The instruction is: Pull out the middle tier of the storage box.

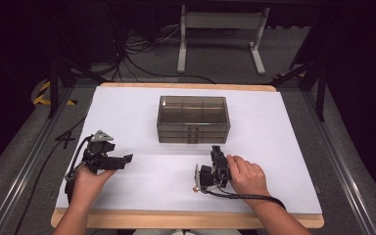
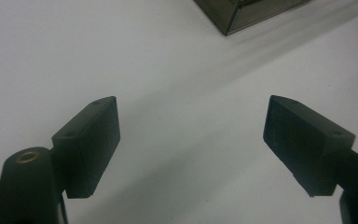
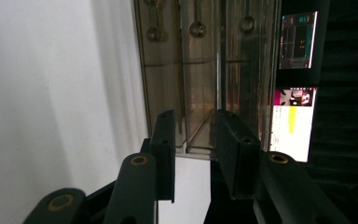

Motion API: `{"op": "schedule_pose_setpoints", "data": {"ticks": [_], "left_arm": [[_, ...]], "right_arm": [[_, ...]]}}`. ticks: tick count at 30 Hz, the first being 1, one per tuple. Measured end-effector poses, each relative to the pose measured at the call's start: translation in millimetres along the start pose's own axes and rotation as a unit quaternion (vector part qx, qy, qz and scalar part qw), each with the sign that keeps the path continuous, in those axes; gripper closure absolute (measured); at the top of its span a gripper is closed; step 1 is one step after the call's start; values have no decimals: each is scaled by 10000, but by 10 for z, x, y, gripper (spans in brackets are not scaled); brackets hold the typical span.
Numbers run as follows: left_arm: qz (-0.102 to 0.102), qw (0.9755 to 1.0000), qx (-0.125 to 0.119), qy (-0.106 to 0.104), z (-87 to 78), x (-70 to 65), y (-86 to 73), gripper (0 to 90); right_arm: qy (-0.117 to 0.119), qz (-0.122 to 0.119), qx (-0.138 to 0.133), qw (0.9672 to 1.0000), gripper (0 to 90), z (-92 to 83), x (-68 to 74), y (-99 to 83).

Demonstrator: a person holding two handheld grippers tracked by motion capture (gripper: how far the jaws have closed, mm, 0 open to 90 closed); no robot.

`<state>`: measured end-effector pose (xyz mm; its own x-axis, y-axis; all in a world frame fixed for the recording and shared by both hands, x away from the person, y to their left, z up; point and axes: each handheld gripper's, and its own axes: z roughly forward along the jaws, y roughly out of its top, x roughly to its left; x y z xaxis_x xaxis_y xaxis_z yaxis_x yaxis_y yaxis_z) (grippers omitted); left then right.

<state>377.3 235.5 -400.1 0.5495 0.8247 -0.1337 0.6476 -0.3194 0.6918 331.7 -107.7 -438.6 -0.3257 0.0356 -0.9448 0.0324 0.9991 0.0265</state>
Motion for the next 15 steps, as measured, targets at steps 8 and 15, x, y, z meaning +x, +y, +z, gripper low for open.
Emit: {"op": "schedule_pose_setpoints", "data": {"ticks": [8, 15], "left_arm": [[35, 10000, 51, -33, 0, -2, -1, 215], [43, 10000, 68, -39, 1, -3, -1, 225]], "right_arm": [[-87, -32, -70, 9999, 690, 67, -60, 120], [-128, -53, -72, 9999, 690, 123, -59, 186]]}}
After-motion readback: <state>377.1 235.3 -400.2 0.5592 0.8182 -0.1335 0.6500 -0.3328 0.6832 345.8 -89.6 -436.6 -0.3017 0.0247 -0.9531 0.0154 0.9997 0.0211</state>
